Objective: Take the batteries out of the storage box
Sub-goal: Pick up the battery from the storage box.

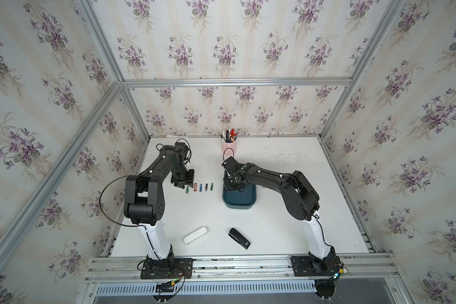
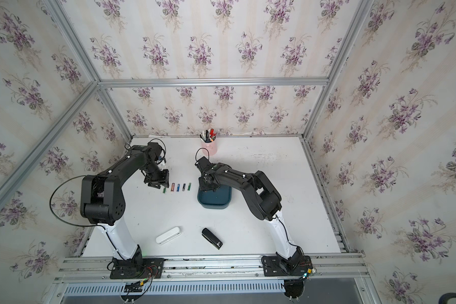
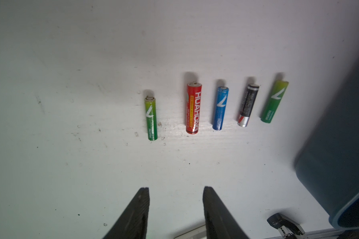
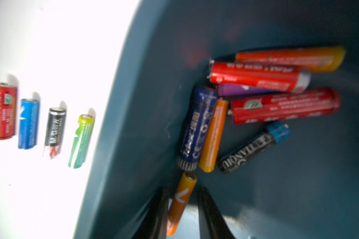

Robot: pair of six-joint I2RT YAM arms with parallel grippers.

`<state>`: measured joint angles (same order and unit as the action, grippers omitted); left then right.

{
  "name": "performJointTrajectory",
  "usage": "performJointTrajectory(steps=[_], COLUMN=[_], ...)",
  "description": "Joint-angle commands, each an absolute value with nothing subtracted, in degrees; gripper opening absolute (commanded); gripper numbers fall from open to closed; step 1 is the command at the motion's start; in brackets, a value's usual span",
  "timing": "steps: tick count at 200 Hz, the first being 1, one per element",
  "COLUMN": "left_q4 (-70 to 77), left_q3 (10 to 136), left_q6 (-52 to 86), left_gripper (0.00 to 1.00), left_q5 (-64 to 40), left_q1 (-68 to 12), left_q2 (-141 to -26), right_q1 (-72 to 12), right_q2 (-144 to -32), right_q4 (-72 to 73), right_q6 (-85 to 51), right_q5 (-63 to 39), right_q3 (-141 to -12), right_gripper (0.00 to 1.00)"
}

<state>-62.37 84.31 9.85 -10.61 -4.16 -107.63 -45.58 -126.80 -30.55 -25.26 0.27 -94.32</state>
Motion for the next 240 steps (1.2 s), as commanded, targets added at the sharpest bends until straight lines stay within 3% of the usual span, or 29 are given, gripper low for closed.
performJointTrajectory(steps=[1, 109, 135, 240], left_q4=[-62.54, -62.32, -62.32, -64.99], left_q3=[84.37, 84.66, 84.55, 85.74], left_q6=[10.32, 10.47, 10.41, 10.63], left_gripper=[0.48, 0.49, 0.49, 0.50], left_q5=[-10.46, -10.72, -10.68, -8.09], left_q1=[-4.44, -5.36, -5.36, -6.95], left_q2=[-107.21, -107.66, -107.40, -106.01], right_q1=[-45.44, -43.91, -42.83, -41.07], right_q2=[-127.94, -128.08, -126.08, -118.17], right_q4=[-39.74, -41.31, -37.84, -41.53], right_q6=[-22.99, -21.11, -20.84, -20.41], right_q5=[6.62, -1.62, -7.22, -7.61], right_q3=[-94.36, -94.43, -92.07, -95.68], right_gripper=[0.30, 0.13, 0.13, 0.12])
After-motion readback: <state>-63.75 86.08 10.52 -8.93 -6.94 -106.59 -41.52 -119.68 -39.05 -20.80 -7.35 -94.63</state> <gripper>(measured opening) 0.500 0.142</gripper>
